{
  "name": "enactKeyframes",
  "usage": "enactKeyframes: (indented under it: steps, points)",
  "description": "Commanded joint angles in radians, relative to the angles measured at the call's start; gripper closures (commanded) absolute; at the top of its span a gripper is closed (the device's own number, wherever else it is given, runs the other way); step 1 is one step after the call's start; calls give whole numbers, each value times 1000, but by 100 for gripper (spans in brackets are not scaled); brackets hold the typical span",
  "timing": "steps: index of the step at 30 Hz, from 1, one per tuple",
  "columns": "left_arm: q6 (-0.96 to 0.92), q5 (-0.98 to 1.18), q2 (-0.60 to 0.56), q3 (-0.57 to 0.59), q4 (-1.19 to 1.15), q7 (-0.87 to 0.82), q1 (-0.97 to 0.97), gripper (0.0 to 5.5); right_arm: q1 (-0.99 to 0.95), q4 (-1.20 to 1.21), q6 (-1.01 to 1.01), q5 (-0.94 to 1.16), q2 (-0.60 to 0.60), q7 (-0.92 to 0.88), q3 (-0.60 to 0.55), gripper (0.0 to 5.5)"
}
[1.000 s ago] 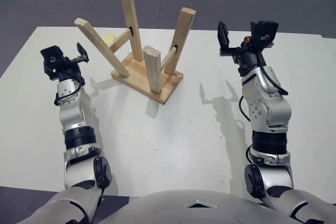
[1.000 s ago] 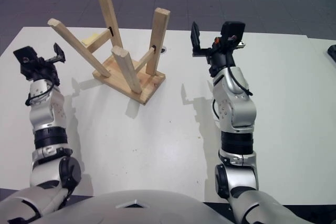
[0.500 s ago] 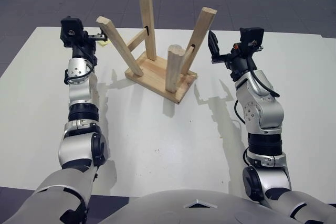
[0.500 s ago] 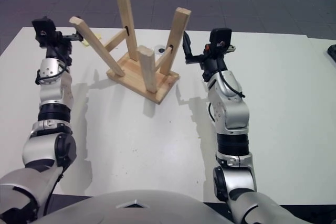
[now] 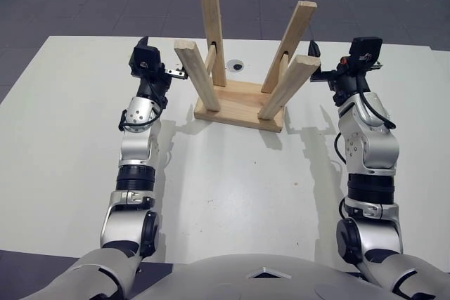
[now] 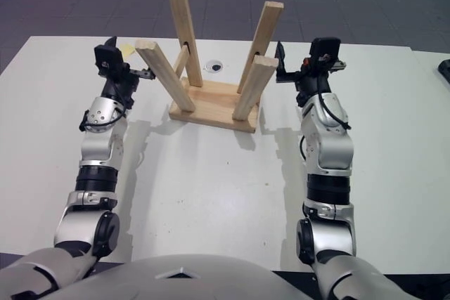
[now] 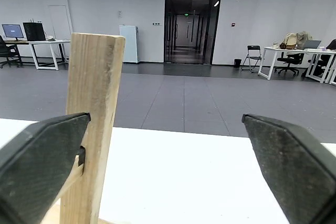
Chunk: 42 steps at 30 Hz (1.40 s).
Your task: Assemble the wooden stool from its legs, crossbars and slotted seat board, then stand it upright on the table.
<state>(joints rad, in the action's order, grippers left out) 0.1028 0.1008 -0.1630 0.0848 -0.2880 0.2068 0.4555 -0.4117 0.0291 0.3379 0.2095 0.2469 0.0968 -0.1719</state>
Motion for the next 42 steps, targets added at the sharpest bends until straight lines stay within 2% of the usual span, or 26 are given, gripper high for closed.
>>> enactKeyframes:
  steps: [1, 11, 18, 24, 33, 38, 42]
  points:
    - [-61, -8, 21, -28, 88, -14, -31, 10, 18, -42, 18, -35, 25, 7, 10, 11]
    - [-164, -30, 45, -109, 237, -8, -98, 10, 110, 73, 48, -33, -15, 48, 74, 11]
    - [-245, -43, 17, -138, 356, 9, -158, 10, 180, 233, 112, -3, 28, 159, 125, 11]
    - [-307, -37, -22, -125, 443, 15, -198, 10, 217, 349, 200, 34, 88, 227, 124, 11]
    - [-448, -26, -1, -184, 636, -10, -333, 10, 298, 543, 345, 85, 105, 225, 109, 11]
    - [-504, -14, 66, -63, 594, -150, -329, 10, 274, 515, 327, 79, 84, 206, 67, 11]
    - [-538, 48, 113, 18, 589, -192, -307, 10, 249, 471, 283, 110, 96, 218, -11, 11]
